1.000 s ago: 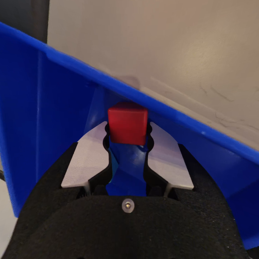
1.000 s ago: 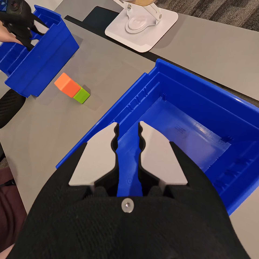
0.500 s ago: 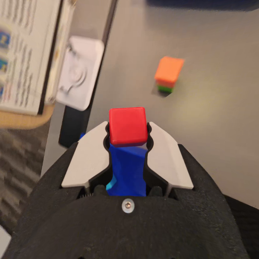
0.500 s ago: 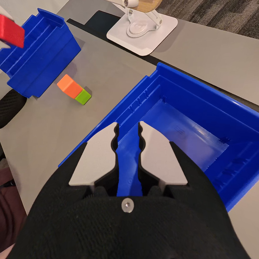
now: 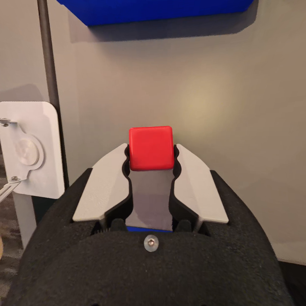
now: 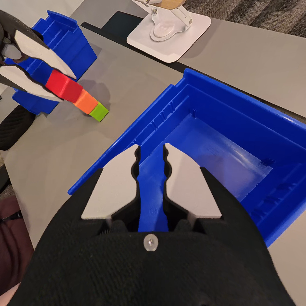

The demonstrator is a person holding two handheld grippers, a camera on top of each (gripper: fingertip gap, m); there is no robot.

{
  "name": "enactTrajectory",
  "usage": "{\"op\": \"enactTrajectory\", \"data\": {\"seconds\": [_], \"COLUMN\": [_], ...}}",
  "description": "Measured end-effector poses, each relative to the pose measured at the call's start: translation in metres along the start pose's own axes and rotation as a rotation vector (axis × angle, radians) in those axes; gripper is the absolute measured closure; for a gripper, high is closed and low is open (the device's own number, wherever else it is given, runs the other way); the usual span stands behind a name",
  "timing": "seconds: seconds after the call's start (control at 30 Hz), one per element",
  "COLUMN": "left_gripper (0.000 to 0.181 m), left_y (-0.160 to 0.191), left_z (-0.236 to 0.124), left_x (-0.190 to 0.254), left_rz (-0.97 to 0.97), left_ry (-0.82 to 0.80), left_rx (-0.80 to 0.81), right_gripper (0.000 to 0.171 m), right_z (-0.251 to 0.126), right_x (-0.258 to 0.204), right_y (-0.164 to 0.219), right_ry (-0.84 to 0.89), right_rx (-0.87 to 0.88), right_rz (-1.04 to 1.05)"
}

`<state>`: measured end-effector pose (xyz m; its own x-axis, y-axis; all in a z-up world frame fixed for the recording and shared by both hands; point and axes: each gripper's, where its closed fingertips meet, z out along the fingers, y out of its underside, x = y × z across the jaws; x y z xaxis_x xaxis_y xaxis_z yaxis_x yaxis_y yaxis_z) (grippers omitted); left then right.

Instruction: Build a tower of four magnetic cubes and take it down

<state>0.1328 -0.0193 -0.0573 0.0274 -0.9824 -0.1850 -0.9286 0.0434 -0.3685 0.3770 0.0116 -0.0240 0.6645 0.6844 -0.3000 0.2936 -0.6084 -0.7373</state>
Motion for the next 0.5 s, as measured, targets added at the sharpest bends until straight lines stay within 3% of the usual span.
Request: {"op": "enactTrajectory", "data": {"seconds": [0.33, 0.5], "left_gripper": [0.132, 0.111], "left_y": [0.0, 0.0034], "left_z": [0.0075, 0.0009], "left_x": [0.0005, -0.0071], "left_rz": [-0.001, -0.049], "left_ry": [0.038, 0.03], "left_rx": [0.048, 0.079], "right_gripper": [0.144, 0.144], "right_z": [0.0049, 0.0075], "right_x": [0.001, 0.0019], "right_y": [0.0009, 0.004], "right_ry": [-0.006, -0.007], "right_rx": [-0.027, -0.043], "right_rz": [-0.006, -0.006]}}
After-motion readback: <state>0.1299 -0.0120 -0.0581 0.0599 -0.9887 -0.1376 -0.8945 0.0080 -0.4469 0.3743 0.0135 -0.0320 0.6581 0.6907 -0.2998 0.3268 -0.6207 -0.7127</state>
